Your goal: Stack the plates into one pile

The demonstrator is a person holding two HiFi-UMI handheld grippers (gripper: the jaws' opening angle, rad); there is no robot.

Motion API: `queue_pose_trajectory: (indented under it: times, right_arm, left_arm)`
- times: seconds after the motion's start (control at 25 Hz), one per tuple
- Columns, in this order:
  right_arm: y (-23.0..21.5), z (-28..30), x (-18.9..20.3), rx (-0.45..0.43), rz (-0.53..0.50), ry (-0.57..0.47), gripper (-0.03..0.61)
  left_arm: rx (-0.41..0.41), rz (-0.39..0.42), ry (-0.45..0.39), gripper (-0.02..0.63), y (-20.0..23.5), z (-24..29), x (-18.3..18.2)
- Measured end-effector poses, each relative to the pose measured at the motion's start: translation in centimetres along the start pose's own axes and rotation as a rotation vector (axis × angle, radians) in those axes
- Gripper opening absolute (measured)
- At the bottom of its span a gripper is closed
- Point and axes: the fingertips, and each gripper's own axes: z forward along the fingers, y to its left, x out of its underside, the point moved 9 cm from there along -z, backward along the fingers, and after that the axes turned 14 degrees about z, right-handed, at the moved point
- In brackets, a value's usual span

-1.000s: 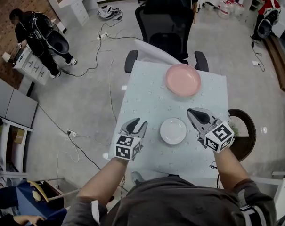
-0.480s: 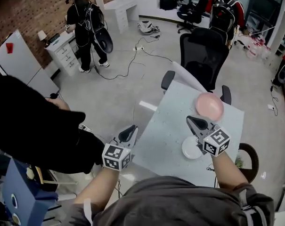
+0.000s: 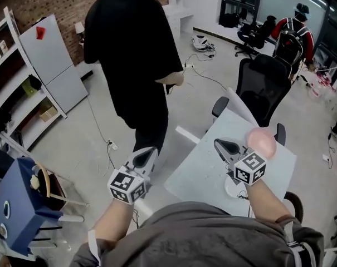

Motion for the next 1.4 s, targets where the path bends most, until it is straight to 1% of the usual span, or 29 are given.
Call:
queue_pose_trajectory:
  times: [0.2,0.4,0.68,1.4]
  right_arm:
    - [1.0,1.7,-0.3,-0.043,-0.005,0.026,-0.006]
    - [1.2,2.2,-0.2,-0.051,0.001,0.034,-0.006]
    - [1.6,2.3,0.2,-0.056,-0.006,0.057,-0.008]
    - [1.8,1.5,0.5,-0.055,-0.007,0.057,-0.008]
  left_arm:
    - [-0.050,-0.003,-0.007,0.006,1.2,-2.6,-0.5]
    - [-0.067,-0.008,-0.004,0.006,1.3,-3.8,-0.4]
    - [-0.051,0.002,0.003,0.006,0.7,-3.9,-0.3]
    - [-0.036,0.019,0.011,0.006,-0.3,-4.1,-0.2]
